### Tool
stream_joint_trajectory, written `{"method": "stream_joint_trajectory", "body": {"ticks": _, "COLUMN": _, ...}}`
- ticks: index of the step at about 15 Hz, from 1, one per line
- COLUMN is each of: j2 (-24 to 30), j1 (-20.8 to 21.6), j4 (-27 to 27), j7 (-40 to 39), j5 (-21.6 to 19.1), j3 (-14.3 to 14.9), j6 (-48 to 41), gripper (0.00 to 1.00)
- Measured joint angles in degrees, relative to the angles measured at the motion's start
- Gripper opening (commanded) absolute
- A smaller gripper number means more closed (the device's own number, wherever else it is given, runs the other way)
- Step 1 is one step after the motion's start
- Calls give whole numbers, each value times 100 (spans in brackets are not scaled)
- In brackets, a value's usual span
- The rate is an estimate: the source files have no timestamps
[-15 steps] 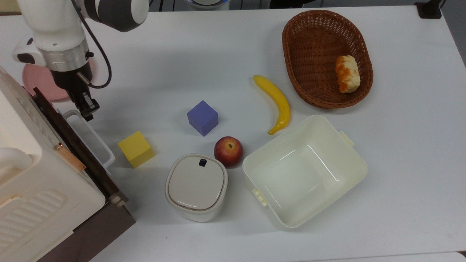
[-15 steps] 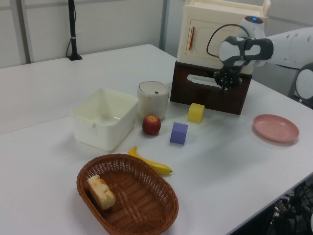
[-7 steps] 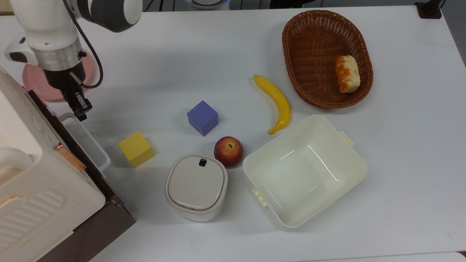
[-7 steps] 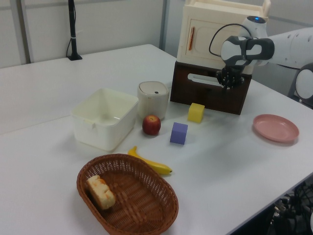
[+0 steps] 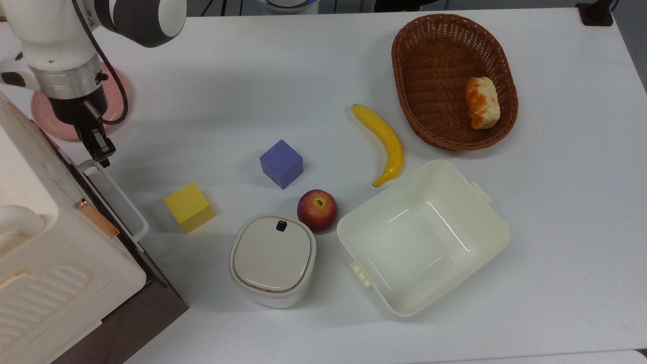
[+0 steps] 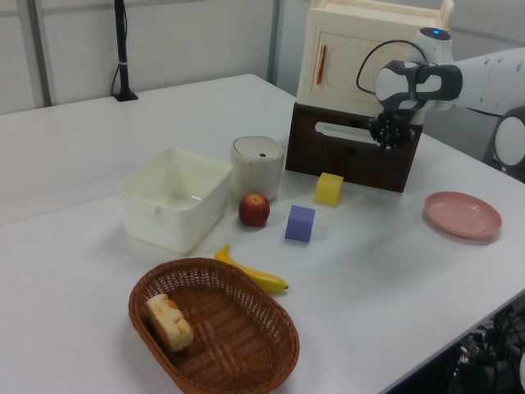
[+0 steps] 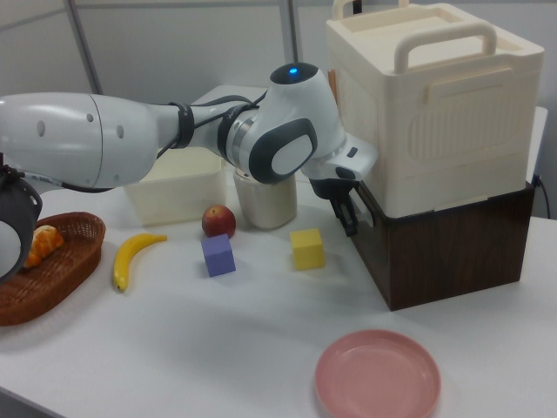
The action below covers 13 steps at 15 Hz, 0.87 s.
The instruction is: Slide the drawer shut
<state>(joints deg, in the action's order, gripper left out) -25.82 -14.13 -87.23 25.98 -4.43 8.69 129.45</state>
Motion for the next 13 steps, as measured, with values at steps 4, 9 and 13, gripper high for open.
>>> {"method": "stream_joint_trajectory", "body": {"ticks": 4, "j2": -4, "j1": -30, "j4": 11, "j7": 0, "j5": -36, "j3": 0, "j6": 0, "gripper": 0}}
{"method": "stream_joint_trajectory", "body": {"ticks": 9, "j2": -4, "j1": -86, "j4": 24, "j7": 0, "j5": -50, "j3": 0, "j6": 0, "gripper": 0}}
{"method": "stream_joint_trajectory", "body": {"ticks": 13, "j2": -4, "j1": -84, "j4": 25, "j7": -22, "j5": -49, "j3": 0, "j6": 0, "gripper": 0}}
